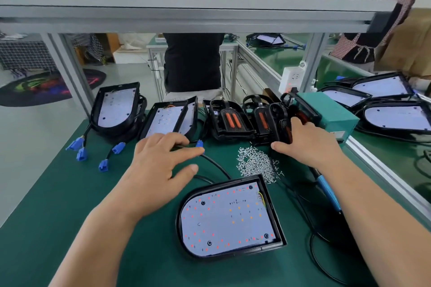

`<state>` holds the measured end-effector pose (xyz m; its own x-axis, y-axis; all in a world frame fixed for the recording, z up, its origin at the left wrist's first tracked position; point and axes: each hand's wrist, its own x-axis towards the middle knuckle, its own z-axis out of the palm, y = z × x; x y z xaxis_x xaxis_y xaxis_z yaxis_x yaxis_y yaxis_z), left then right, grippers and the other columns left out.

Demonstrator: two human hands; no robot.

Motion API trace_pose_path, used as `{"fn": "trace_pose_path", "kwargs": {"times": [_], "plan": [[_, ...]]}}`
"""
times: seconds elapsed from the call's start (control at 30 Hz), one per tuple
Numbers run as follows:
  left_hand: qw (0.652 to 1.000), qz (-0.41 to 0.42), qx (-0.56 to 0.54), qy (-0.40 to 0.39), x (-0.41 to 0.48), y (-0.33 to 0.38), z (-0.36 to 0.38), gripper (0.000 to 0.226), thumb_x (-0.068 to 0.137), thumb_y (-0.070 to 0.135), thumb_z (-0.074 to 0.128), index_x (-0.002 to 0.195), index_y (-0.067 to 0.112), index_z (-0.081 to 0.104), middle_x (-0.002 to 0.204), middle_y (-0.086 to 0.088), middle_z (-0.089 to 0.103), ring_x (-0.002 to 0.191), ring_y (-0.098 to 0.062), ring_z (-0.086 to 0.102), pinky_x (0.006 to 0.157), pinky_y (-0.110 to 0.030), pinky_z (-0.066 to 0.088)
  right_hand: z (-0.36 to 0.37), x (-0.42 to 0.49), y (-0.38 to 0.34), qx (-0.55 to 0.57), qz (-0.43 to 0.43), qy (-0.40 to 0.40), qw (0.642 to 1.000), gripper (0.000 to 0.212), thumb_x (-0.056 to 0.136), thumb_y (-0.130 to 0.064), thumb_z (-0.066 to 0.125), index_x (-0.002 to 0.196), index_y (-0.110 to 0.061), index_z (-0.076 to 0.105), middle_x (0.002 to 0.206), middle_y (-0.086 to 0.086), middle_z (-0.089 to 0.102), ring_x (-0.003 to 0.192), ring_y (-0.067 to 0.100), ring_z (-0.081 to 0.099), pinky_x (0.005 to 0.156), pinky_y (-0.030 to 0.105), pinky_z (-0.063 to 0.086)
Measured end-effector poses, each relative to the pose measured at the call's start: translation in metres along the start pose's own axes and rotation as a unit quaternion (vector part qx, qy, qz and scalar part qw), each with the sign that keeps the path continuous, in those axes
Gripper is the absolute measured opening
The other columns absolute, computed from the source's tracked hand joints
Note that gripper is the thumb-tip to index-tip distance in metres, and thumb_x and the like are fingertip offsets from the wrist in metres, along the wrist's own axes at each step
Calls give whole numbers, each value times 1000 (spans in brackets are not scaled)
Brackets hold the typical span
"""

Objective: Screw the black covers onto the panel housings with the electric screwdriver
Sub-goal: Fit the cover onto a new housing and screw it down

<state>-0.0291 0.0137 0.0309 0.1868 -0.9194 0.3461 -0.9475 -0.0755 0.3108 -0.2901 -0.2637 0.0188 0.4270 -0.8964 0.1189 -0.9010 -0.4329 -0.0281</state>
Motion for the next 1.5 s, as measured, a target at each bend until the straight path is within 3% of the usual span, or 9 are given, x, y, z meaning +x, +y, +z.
{"fn": "trace_pose_path", "kwargs": {"times": [0.13,0.27,0.4,0.7,0.87,1.07,1.23,1.37,1.5], "plan": [[996,-4,-68,-64,-1,4,5,43,88,79,50,123,62,67,134,39,42,136,8,22,115,-21,12,-7,0,2,34,-4,-5,999,77,88,-75,58,134,-15,48,102,5,61,88,33,60,68,41,48],[989,-10,-81,-120,-3,9,9,12,94,58,67,99,53,77,133,40,43,127,29,3,109,-19,12,-9,-2,11,147,28,-19,989,70,82,-74,62,127,-21,54,105,1,65,95,28,64,75,39,49],[986,-17,-92,-140,-3,10,10,12,96,53,67,91,49,76,132,35,48,125,30,4,106,-19,12,-10,-5,16,169,28,8,985,52,75,-73,56,92,-23,55,84,-3,64,75,15,59,61,33,42],[981,-6,-85,-173,-3,7,8,17,100,50,64,100,43,79,133,40,50,132,8,20,107,-12,12,-14,-10,10,170,24,115,978,24,88,-43,64,78,-22,58,76,-1,61,70,22,57,58,32,36],[981,9,-89,-171,-3,6,9,17,101,46,64,95,40,79,133,43,50,129,26,10,104,0,5,-19,-14,4,179,13,132,975,24,89,-36,63,77,-15,58,75,5,62,70,29,59,63,36,46],[977,-24,-120,-175,-3,8,12,18,98,49,68,82,44,76,131,44,55,136,8,21,109,-20,19,-39,-25,1,253,-34,168,952,20,91,-35,67,79,-22,61,84,-5,63,76,17,58,67,37,41],[982,11,-115,-149,-1,10,21,20,99,44,69,86,34,81,129,42,56,133,24,18,111,-5,-2,-40,-58,6,290,-85,173,937,20,93,-39,71,80,-32,57,89,-12,59,86,-2,54,70,29,40],[981,7,-113,-157,0,11,21,20,100,44,68,86,36,79,131,37,58,140,10,28,121,-19,0,-31,-80,13,303,-92,169,933,19,93,-37,72,82,-31,58,95,-14,58,83,5,57,74,30,45],[981,5,-115,-159,-1,14,19,20,101,40,67,84,42,76,130,36,59,138,16,26,123,-22,2,-27,-104,16,305,-194,199,911,15,98,-28,70,87,-24,60,103,-14,58,99,9,58,84,31,47]]}}
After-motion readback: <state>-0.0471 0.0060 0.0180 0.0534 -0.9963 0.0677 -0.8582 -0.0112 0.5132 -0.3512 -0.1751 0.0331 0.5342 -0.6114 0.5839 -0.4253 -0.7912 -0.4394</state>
